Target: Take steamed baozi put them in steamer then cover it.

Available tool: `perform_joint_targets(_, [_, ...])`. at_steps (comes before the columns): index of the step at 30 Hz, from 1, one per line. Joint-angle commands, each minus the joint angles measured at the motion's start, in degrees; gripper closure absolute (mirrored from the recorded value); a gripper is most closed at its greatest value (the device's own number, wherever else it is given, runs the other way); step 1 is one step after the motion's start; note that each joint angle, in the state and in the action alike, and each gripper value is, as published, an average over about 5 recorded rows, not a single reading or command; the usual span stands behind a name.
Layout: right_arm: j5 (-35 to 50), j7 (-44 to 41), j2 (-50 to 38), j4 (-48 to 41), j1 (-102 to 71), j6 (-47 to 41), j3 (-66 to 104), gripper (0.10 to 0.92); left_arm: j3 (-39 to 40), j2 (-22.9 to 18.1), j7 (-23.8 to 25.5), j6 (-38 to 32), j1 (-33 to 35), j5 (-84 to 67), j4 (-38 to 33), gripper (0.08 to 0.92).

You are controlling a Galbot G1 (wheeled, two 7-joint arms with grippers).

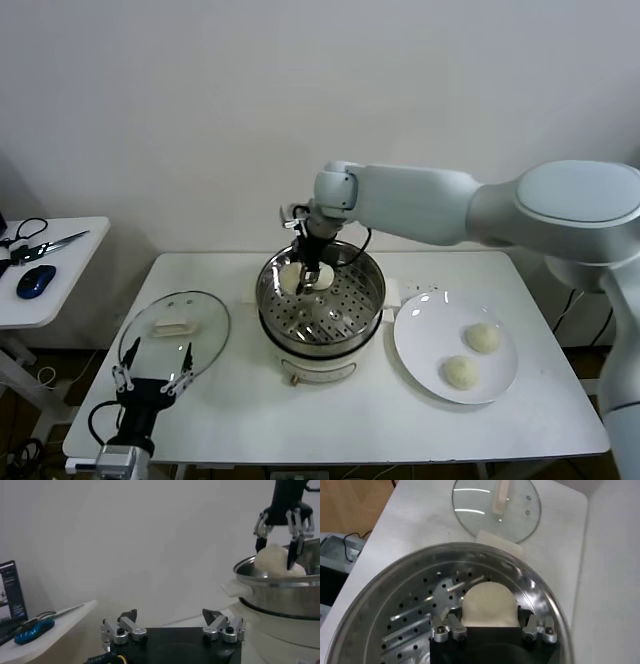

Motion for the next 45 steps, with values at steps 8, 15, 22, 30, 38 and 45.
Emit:
perform_joint_targets(8, [-0.5,0.7,3.2,-3.0,-4.3,0.0,-0.2,0.321,0.0,0.3,-0.1,-0.1,0.3,-0.2,0.4,0.177])
perform_joint_targets(15, [-0.4,0.5,1.5,-1.6,-2.0,-0.3,0.2,0.225,0.0,0.3,-0.2,0.0,0.1,0.0,0.1,0.177])
perform_joint_targets(22, [-0.5,-1.3,-7.2,7.1,5.5,0.1,-0.7,0.203,-0.1,0.3,-0.2,0.1,0.3,0.0,-0.2,0.177])
perform_joint_targets(30, [-2.3,-4.8,-26.7,21.3,16.8,1.9,-4.7,0.203,0.2,0.4,-0.3,0.2,0.2,0.1,-0.5,0.177])
perform_joint_targets(38, [-13.9,-6.3,-43.9,30.7,17.4,3.2,-8.3,0.203,0.4,0.5,-0.3,0.6,-0.7,-0.2,-0.2,0.177])
perform_joint_targets(45, [-27.3,-6.4,-54.1,33.4,6.4,3.8,-4.3,0.203,0.3,0.5,-0.4,1.3,-1.4,-0.4,-0.3,0.177])
